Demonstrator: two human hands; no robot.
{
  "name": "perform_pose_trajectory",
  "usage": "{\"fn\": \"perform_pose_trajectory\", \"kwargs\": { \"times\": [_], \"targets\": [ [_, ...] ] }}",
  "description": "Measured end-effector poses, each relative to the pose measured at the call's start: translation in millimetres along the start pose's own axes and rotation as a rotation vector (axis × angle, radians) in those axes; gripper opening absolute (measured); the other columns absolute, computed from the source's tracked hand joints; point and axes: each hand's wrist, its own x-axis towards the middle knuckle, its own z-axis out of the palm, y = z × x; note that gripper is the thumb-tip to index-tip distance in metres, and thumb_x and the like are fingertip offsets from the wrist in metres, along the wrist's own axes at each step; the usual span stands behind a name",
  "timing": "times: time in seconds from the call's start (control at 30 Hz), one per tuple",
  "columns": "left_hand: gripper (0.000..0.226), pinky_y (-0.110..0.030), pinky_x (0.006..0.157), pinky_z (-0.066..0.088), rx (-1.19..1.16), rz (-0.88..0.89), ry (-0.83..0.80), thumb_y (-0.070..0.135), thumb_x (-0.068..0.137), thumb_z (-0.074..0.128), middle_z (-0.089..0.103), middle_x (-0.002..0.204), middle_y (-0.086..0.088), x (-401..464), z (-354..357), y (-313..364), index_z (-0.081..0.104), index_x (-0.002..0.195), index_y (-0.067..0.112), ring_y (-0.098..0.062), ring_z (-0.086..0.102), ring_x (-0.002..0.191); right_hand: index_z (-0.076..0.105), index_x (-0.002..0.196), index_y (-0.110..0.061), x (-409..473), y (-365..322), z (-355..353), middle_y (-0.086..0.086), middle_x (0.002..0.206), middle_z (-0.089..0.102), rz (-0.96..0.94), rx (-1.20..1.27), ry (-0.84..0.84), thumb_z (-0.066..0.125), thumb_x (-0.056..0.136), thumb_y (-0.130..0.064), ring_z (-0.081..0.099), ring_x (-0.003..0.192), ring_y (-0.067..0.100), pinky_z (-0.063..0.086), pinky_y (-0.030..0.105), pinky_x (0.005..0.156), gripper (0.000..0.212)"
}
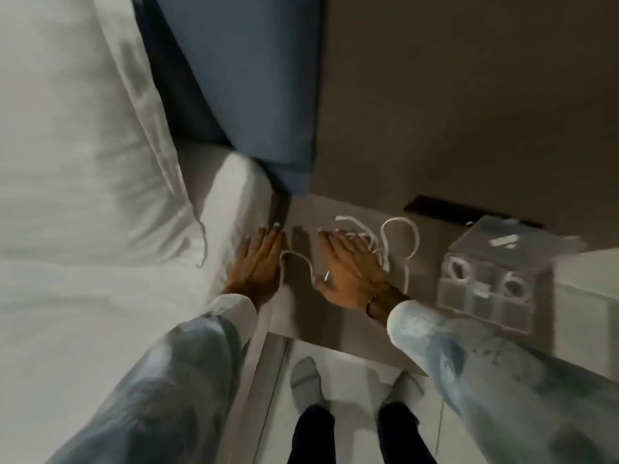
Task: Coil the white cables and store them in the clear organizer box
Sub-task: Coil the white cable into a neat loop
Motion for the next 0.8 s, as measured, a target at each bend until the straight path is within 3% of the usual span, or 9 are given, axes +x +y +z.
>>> {"fn": "perform_pose_trajectory", "kwargs": {
  "times": [0.07, 0.13, 0.23, 0.4, 0.47, 0.53, 0.6, 0.7, 0.8],
  "targets": [
    [0.060, -0.050, 0.129, 0.005, -0.074, -0.077, -0.068, 0.026, 0.108, 0.026, 0.000, 0.173, -0.003, 31, 40, -10, 0.005, 0.164, 0.019, -0.027, 0.001, 0.160, 0.022, 0.157, -0.005, 36, -5, 44, 0.019, 0.157, 0.041, 0.040, 0.092, -0.067, 0.052, 0.092, -0.043, 0.040, 0.144, 0.036, 0.035, 0.047, 0.118, 0.081],
    [0.054, -0.051, 0.128, 0.013, -0.129, -0.111, -0.089, 0.027, 0.108, 0.029, 0.021, 0.169, -0.008, 67, 80, -21, 0.018, 0.161, 0.021, -0.032, 0.020, 0.156, 0.039, 0.146, -0.005, 66, -5, 80, 0.018, 0.146, 0.052, 0.066, 0.140, -0.090, 0.057, 0.089, -0.032, 0.053, 0.131, 0.038, 0.044, 0.045, 0.108, 0.066],
    [0.047, -0.049, 0.120, 0.030, -0.108, -0.102, -0.039, 0.024, 0.108, 0.035, 0.046, 0.153, -0.016, 93, 116, -26, 0.034, 0.154, 0.017, -0.040, 0.043, 0.139, 0.053, 0.122, -0.006, 87, -4, 113, 0.017, 0.129, 0.059, 0.078, 0.134, -0.061, 0.058, 0.086, -0.023, 0.057, 0.119, 0.037, 0.045, 0.046, 0.104, 0.040],
    [0.028, -0.047, 0.094, 0.049, -0.338, -0.110, 0.093, 0.013, 0.105, 0.044, 0.056, 0.131, -0.024, 83, 110, -25, 0.055, 0.130, 0.006, -0.045, 0.057, 0.115, 0.067, 0.101, -0.008, 83, 4, 111, 0.015, 0.111, 0.070, 0.123, 0.322, 0.017, 0.056, 0.091, -0.012, 0.065, 0.105, 0.036, 0.050, 0.039, 0.090, 0.015],
    [0.020, -0.039, 0.081, 0.045, -0.506, -0.169, 0.067, 0.005, 0.099, 0.052, 0.060, 0.120, -0.024, 61, 92, -16, 0.059, 0.118, 0.002, -0.041, 0.060, 0.103, 0.070, 0.099, -0.008, 72, 6, 94, 0.013, 0.106, 0.072, 0.186, 0.442, 0.029, 0.057, 0.091, -0.011, 0.065, 0.103, 0.034, 0.053, 0.038, 0.088, 0.015],
    [0.011, -0.033, 0.075, 0.047, -0.791, -0.275, 0.006, 0.005, 0.100, 0.052, 0.067, 0.095, -0.016, 38, 70, -3, 0.062, 0.105, 0.002, -0.035, 0.058, 0.087, 0.070, 0.096, -0.010, 58, 6, 73, 0.011, 0.099, 0.072, 0.242, 0.567, 0.080, 0.060, 0.091, -0.012, 0.066, 0.095, 0.032, 0.054, 0.040, 0.082, 0.011],
    [0.022, -0.024, 0.063, 0.045, -1.117, -0.386, -0.060, 0.003, 0.103, 0.045, 0.062, 0.072, -0.001, 10, 35, 13, 0.062, 0.090, 0.008, -0.026, 0.049, 0.071, 0.069, 0.095, -0.014, 37, 4, 43, 0.007, 0.094, 0.074, 0.270, 0.660, 0.177, 0.063, 0.090, -0.018, 0.068, 0.087, 0.030, 0.056, 0.041, 0.076, 0.009],
    [0.036, -0.023, 0.049, 0.031, -1.304, -0.306, -0.216, 0.012, 0.106, 0.035, 0.045, 0.066, 0.003, -36, -26, 39, 0.063, 0.083, 0.015, -0.010, 0.039, 0.053, 0.072, 0.093, -0.020, -1, 1, -12, -0.003, 0.086, 0.075, 0.339, 0.808, 0.350, 0.068, 0.089, -0.030, 0.065, 0.076, 0.014, 0.055, 0.029, 0.068, 0.011],
    [0.033, -0.025, 0.049, 0.023, -1.667, -0.174, -0.321, 0.025, 0.102, 0.035, 0.044, 0.067, 0.003, -78, -108, 71, 0.065, 0.089, 0.019, -0.008, 0.033, 0.052, 0.075, 0.086, -0.017, -42, 0, -77, -0.007, 0.077, 0.075, 0.356, 0.952, 0.472, 0.066, 0.091, -0.038, 0.066, 0.070, 0.009, 0.056, 0.026, 0.068, 0.024]
  ]
}}
